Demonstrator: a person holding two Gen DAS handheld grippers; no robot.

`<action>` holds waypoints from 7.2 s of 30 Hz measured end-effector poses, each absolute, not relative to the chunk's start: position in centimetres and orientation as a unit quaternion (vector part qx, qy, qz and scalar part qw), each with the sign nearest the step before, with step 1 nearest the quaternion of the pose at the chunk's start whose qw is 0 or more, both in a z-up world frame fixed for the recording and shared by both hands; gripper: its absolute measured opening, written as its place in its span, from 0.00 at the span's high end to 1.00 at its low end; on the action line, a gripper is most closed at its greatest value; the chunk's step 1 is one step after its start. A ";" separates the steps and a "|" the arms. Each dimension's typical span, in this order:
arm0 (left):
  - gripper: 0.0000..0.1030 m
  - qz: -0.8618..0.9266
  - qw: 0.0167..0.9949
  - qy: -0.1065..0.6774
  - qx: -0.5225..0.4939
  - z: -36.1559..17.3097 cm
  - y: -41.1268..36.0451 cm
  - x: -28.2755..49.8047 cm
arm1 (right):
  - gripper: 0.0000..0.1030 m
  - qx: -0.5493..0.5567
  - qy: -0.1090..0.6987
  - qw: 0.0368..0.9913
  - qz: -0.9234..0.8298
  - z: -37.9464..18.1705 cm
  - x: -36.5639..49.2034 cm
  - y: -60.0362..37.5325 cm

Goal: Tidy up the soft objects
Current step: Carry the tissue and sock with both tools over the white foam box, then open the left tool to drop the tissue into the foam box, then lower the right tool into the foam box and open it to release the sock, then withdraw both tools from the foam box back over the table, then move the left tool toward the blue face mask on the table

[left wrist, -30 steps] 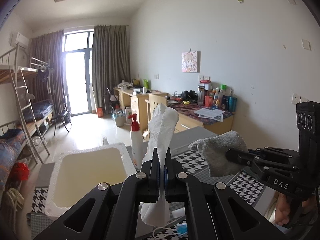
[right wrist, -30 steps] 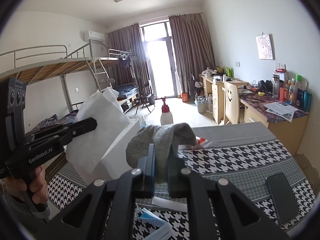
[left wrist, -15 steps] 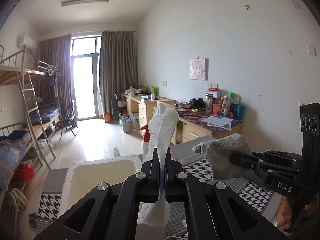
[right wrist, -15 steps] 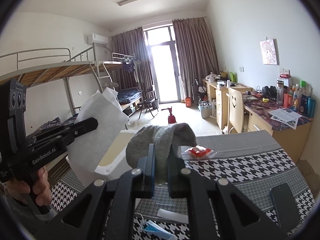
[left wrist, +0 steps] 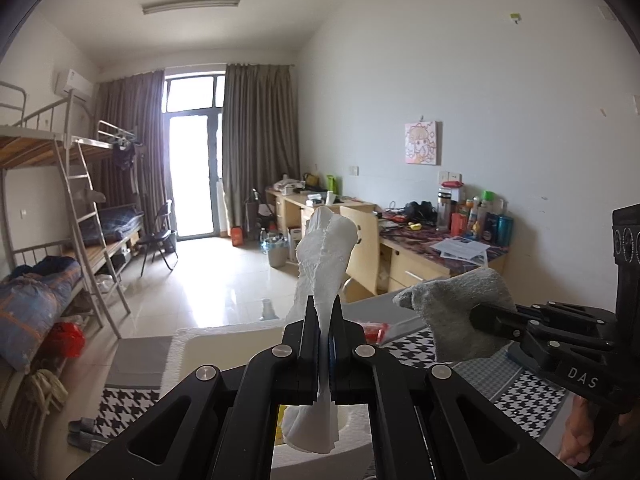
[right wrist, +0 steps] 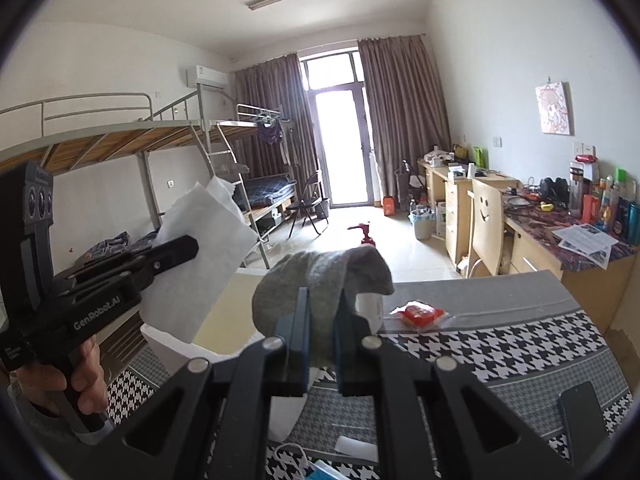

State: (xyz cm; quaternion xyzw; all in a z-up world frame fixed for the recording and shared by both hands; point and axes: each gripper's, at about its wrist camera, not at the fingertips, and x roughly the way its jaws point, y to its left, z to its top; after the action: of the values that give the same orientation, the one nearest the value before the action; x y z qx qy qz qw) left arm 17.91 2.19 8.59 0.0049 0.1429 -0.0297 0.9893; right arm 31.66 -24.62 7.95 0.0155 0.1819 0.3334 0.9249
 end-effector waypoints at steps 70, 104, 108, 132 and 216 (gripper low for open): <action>0.01 0.100 0.979 0.174 -0.044 6.1 10.5 17.6 | 0.88 -0.033 0.209 0.893 0.397 7.4 33.2 -16.3; 0.01 0.122 0.977 0.161 -0.061 5.0 13.0 13.9 | 0.88 -0.061 0.258 0.876 0.403 5.6 33.5 -11.2; 0.01 0.124 0.977 0.160 -0.064 5.0 13.1 13.7 | 0.88 -0.068 0.263 0.875 0.401 5.4 33.5 -10.9; 0.01 0.133 0.978 0.152 -0.059 6.0 12.7 12.3 | 0.19 -0.091 0.236 0.886 0.389 5.9 32.1 -11.0; 0.01 0.019 0.990 0.134 -0.024 5.9 2.6 11.0 | 0.08 -0.008 0.166 0.941 0.295 6.5 27.0 -24.7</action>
State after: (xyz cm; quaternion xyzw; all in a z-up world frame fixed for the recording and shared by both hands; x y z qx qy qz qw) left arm 11.01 2.59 5.93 -0.0238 0.1341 0.0189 0.9905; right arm 27.00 -24.74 6.50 -0.0078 0.1657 0.2953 0.9409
